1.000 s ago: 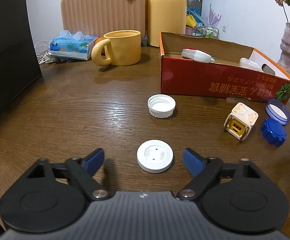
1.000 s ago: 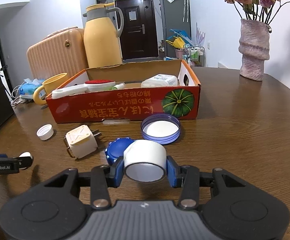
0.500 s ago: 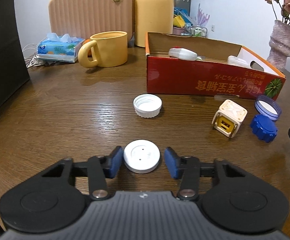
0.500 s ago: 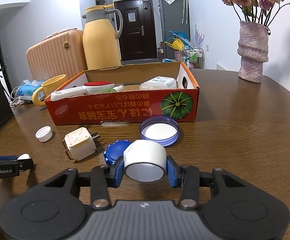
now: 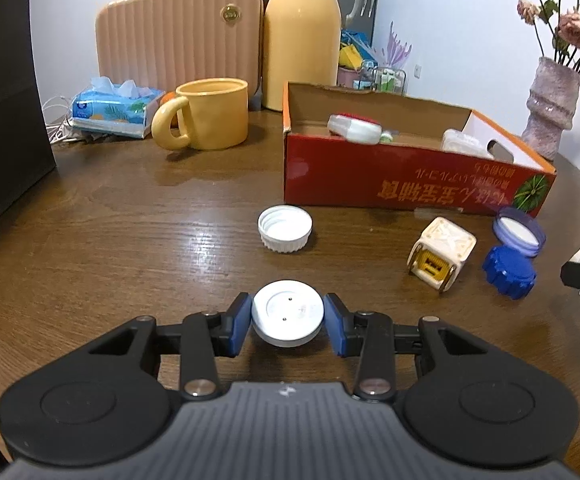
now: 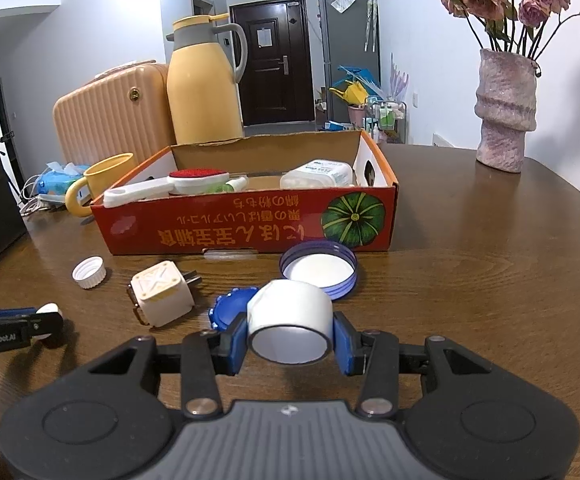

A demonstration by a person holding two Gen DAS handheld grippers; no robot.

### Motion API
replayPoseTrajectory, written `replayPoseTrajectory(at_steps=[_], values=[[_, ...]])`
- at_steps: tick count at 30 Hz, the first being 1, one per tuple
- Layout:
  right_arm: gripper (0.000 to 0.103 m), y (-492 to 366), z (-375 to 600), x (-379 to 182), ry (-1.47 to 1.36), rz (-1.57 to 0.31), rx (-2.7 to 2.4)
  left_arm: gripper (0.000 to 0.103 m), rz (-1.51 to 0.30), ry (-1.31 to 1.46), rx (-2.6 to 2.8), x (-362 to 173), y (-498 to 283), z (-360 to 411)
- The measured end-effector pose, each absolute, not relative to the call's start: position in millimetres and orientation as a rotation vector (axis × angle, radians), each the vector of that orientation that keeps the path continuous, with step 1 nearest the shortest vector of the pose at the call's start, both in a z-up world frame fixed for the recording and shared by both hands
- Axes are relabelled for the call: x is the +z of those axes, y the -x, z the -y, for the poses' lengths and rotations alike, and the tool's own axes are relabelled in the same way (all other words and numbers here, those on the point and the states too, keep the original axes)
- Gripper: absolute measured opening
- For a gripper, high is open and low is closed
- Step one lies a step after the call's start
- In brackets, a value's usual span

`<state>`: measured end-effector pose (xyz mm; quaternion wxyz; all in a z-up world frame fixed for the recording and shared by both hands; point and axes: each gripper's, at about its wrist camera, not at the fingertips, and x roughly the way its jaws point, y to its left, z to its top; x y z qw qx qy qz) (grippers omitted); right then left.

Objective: Organize rigid objects
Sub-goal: 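Grasp the white tape roll with the right tool while the left tool grasps a white cap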

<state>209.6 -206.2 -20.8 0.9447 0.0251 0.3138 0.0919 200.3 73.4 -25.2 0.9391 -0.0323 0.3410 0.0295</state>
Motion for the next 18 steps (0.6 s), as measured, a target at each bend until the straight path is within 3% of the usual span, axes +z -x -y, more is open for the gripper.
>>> replayPoseTrajectory(at_steps=[18], values=[[0.042, -214.9, 213.0, 11.2, -0.028, -0.543, 0.171, 0.040, -0.550, 0.080, -0.001, 28.6, -200.6, -44.3]])
